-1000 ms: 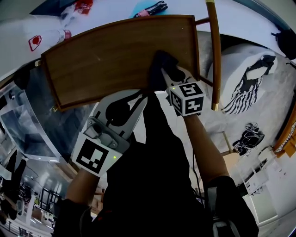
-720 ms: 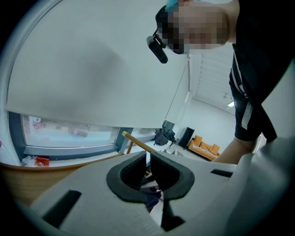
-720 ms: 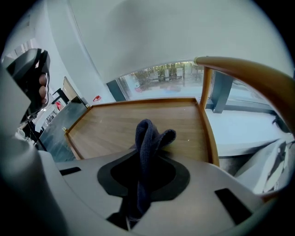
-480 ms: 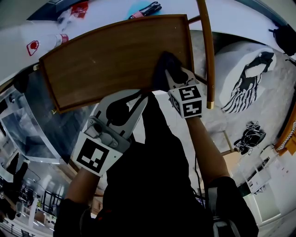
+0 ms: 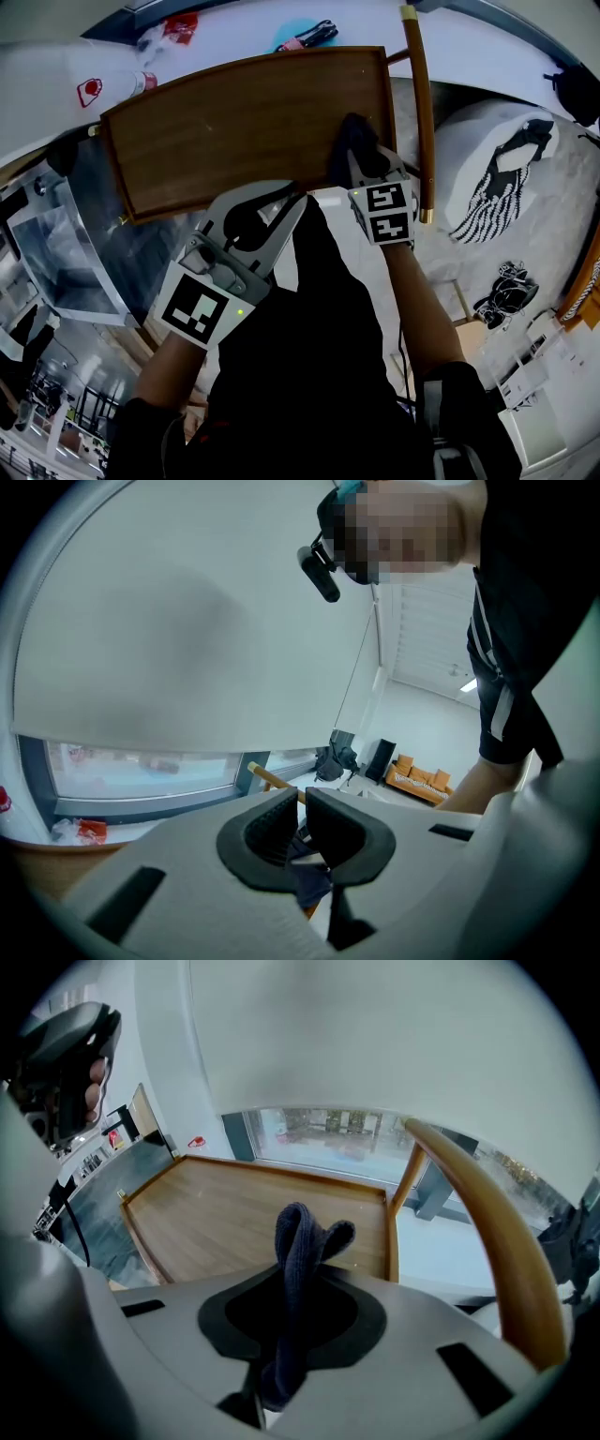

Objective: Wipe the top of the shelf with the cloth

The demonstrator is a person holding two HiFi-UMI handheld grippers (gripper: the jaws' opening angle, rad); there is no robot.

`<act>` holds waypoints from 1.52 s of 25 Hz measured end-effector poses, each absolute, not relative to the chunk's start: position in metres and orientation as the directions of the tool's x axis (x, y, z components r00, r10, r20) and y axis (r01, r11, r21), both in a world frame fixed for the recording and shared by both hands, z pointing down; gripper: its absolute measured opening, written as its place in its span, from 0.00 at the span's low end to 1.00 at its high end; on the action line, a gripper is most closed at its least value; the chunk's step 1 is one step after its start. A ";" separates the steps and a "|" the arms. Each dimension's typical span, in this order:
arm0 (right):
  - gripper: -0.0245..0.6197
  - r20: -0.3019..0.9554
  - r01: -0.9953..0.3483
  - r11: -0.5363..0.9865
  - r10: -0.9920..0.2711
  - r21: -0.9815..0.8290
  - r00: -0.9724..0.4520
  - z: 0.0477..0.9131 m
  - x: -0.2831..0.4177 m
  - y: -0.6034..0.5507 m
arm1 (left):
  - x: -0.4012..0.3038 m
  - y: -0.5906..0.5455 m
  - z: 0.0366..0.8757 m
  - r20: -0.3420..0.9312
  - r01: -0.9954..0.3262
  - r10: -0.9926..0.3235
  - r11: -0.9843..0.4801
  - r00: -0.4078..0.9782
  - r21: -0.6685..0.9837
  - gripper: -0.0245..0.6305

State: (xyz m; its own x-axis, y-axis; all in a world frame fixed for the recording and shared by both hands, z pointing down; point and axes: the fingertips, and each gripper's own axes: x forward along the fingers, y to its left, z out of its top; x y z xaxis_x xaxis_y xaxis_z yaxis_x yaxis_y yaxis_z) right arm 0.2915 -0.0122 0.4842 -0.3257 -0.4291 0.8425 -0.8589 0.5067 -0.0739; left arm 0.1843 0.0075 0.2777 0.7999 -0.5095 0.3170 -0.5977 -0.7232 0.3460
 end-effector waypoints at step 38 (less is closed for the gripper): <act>0.13 0.559 -0.737 0.673 -0.589 -0.060 -0.583 0.235 0.141 -0.015 | -0.022 0.035 0.093 0.171 -0.790 -0.773 -0.610 0.611 0.063 0.10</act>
State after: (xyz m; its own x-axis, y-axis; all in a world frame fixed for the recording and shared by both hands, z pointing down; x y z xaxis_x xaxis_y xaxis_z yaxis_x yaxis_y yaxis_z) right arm 0.1409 -0.0152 0.2350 -0.5834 -0.5892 0.5590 -0.7373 0.6729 -0.0601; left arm -0.0216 0.0347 0.0933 0.6110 -0.7730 0.1707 -0.7897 -0.6103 0.0629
